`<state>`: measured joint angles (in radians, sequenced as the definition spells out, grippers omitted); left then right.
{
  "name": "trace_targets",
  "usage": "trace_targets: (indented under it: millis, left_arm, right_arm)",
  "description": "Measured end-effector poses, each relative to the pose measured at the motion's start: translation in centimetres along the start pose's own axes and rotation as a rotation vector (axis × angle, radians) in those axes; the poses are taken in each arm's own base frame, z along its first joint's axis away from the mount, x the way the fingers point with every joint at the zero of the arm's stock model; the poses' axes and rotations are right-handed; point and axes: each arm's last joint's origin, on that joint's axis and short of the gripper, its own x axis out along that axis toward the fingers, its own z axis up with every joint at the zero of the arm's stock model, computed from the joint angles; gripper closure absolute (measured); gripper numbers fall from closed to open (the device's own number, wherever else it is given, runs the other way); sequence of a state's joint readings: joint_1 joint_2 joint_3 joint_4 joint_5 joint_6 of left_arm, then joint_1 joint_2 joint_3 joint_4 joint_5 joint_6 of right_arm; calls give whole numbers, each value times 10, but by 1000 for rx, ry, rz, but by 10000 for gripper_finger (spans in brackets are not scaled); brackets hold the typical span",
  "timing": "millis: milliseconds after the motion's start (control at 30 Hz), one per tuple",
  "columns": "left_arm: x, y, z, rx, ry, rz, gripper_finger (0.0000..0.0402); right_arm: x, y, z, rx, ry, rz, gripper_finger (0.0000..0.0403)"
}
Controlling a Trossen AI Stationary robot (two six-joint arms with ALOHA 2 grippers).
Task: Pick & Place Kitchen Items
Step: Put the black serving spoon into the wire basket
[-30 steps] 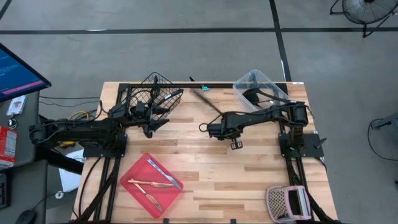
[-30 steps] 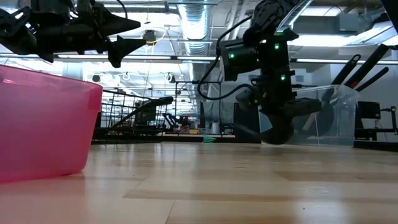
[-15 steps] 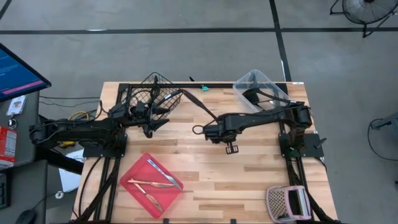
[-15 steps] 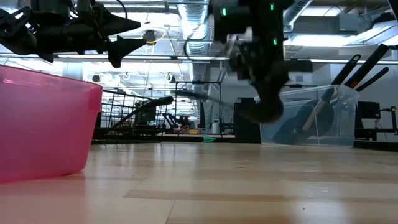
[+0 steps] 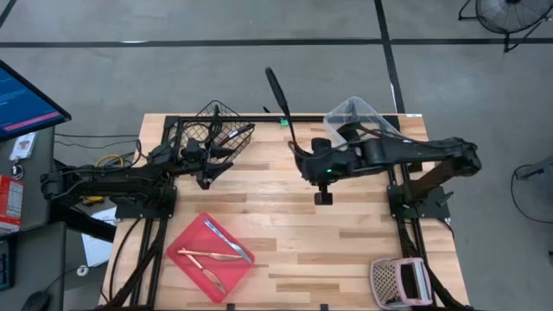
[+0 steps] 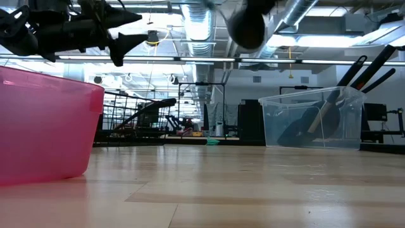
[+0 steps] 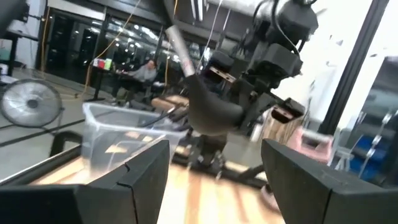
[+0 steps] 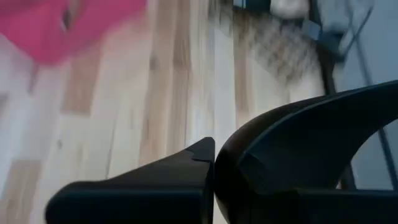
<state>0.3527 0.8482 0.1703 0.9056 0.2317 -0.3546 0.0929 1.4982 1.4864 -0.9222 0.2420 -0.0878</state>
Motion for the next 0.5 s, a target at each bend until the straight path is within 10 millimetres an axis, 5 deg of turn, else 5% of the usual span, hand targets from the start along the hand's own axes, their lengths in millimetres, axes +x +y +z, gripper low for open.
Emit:
trace_targets:
  millis: [200, 500]
  left_arm:
    - [-1, -4, 10, -113, -105, -43, 156]
    - [-3, -14, 29, -115, -237, -220, 146]
  right_arm:
    - [-18, 11, 16, -149, -213, 2, 390]
    - [-5, 31, 44, -293, -471, 173, 391]
